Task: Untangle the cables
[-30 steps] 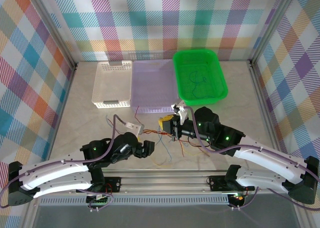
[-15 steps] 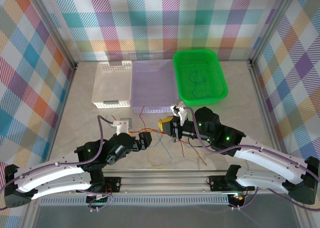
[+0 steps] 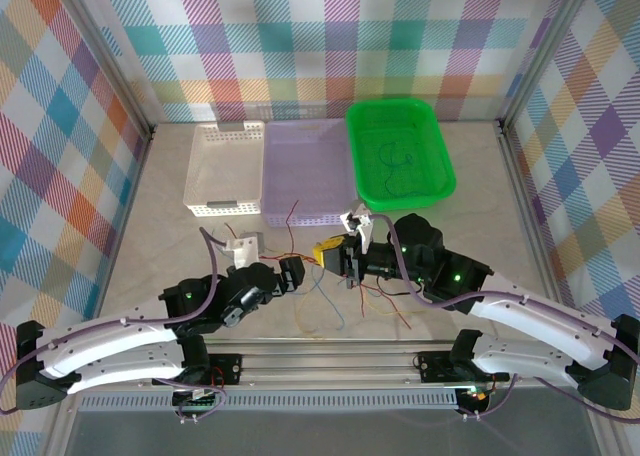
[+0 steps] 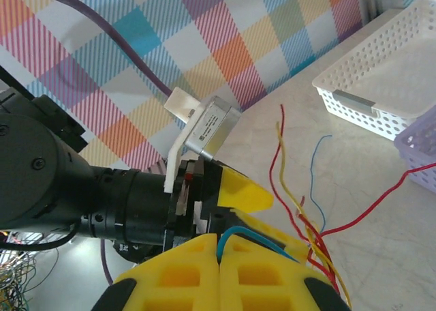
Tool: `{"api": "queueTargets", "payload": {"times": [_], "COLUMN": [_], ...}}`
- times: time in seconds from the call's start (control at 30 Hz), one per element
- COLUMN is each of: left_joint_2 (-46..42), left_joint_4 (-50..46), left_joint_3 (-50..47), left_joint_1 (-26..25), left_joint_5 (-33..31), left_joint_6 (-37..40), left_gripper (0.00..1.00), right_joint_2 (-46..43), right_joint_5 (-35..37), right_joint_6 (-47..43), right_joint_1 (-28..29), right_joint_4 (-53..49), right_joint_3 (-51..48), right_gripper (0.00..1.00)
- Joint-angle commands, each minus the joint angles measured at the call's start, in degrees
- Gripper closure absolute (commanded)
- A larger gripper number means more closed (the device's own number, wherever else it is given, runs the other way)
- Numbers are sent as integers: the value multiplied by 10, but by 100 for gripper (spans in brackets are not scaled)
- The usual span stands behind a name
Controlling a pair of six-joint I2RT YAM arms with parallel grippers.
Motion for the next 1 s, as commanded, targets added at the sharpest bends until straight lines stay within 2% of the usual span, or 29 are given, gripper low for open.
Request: {"api": "queueTargets", "payload": {"times": [0.0,0.3,0.47,0.57,0.73,0.9,0.97], "left_joint_2": [-37,-43,-25,-24,-25,-9,-6], "left_joint_4": [10,84,80,69,73,88,90], "left_joint_3": [-19,-45,-49,-49,-52,-48,-48], "left_joint_1": [-5,-5,-5,-5,-5,-3,-3], "left_joint_5": [-38,-17,-1,-9,-21,-16,-15], "left_joint_6": [-65,-190,-245,-262,-271,-266,-264], "left_gripper": [0,0,1,7,25,37,47], "right_joint_2": [-15,-8,-12,-11,-11,-5,-5], "right_joint_5": [-20,-40,-53,-68,-88,-107,-110], "right_joint_6": [16,44,60,65,71,72,72], "right_joint_1": [-3,-3,-3,-3,-2,-2,-2], "right_joint_4": [50,113,147,160,177,177,174], "right_joint_3": [-14,-38,-52,-57,-64,-61,-60], "right_gripper": [100,100,100,100,100,100,100]}}
